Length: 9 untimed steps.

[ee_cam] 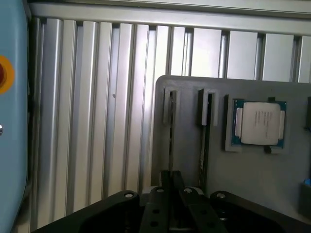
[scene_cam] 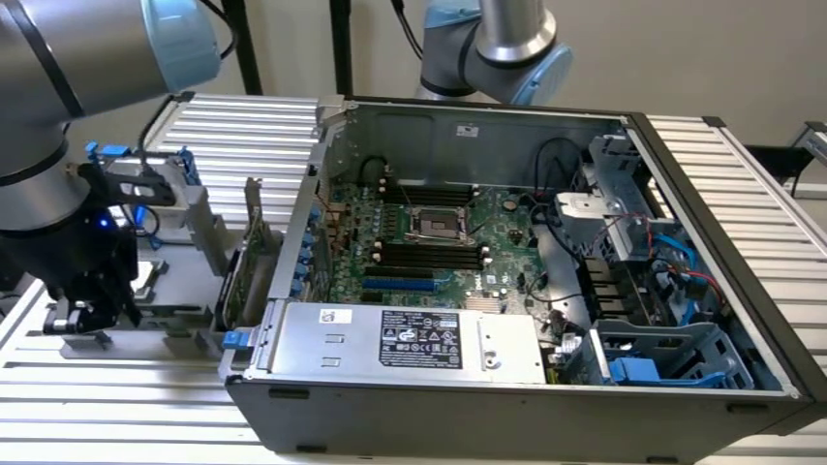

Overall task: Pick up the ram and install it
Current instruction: 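Pick up the ram and move it above insertion slot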

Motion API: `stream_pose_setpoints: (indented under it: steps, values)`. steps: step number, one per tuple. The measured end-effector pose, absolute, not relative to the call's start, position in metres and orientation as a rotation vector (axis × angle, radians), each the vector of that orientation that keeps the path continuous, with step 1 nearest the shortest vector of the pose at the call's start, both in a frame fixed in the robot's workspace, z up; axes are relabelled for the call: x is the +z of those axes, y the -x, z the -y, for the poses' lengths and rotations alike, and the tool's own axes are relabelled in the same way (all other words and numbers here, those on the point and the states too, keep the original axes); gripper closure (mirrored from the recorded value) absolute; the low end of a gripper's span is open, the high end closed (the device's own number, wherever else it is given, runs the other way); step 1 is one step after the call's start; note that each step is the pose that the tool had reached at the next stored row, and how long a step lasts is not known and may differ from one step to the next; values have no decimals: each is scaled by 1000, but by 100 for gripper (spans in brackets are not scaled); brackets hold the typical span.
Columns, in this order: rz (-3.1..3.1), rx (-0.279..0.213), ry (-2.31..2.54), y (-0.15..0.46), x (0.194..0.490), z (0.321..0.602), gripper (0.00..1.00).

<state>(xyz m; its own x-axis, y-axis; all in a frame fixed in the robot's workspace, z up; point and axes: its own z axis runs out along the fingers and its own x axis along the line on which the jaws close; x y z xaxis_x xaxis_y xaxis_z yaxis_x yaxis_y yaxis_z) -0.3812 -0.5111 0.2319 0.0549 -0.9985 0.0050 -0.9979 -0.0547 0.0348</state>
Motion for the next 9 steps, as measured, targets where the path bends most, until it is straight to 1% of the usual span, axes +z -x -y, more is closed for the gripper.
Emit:
stream_pose_setpoints:
  steps: [9]
  values:
    - [2139,-34,-2259,370,273,511,86]
